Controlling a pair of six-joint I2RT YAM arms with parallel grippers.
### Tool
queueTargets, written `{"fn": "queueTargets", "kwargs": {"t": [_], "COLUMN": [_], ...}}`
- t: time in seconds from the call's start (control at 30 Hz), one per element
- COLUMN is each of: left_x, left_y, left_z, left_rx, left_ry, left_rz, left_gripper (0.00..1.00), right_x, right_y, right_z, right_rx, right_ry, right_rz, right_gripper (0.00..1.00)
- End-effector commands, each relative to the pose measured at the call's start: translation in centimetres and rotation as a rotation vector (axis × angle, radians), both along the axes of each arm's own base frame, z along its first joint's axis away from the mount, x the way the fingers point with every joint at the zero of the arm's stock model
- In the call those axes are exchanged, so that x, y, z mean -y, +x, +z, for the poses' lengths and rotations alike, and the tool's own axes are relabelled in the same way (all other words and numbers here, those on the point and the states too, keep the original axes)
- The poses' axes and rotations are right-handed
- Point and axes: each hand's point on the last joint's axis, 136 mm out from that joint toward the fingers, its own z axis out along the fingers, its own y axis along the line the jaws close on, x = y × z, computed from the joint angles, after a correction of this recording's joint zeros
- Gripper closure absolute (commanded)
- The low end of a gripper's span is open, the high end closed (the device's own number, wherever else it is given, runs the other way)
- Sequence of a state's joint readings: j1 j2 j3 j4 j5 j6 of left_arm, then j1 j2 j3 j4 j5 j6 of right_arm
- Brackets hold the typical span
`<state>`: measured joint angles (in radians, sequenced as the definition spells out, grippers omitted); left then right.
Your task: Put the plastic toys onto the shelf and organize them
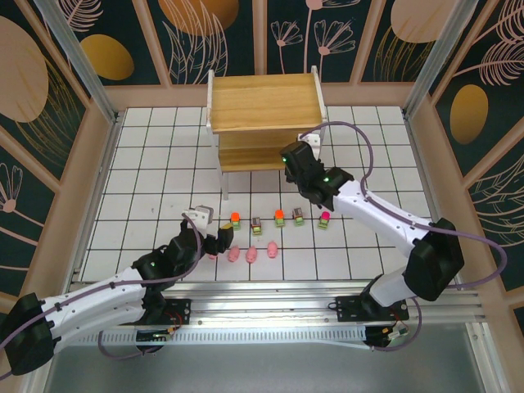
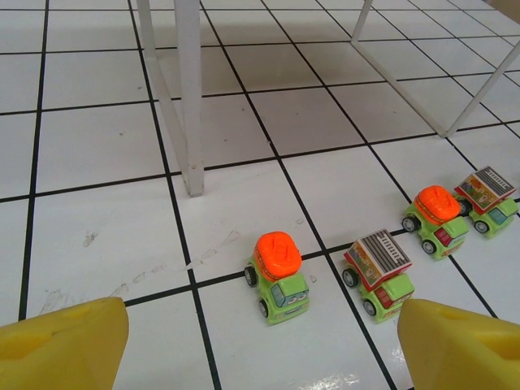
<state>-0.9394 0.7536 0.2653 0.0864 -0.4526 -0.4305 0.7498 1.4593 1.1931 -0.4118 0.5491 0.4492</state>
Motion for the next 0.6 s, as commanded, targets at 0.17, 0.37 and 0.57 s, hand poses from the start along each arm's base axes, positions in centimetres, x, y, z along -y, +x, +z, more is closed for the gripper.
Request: {"fn": "queueTargets", "kwargs": {"t": [0.17,0.37,0.57], "left_x": [0.0,-0.1,-0.3], "left_y": [0.1,0.0,0.0], "left_z": [0.0,0.2,0.3], "left_rx": [0.014,0.018,0.025], "left_ry": [-0.006,-0.013,-0.021], "left_rz": [0.008,0.008,0.012], "left_gripper": [0.13,0.13,0.13], "right_x": [-0.3,-0.5,-0.8], "right_y": [2.1,2.8,3.3], "right_z": [1.3,0.7,0.4], "right_rx": [0.069,0.061,0.062], "right_ry": [0.007,0.002,0.001], "right_rz": [-0.009,-0.009,-0.013], "right_gripper": [0.75,0.75,0.75]}}
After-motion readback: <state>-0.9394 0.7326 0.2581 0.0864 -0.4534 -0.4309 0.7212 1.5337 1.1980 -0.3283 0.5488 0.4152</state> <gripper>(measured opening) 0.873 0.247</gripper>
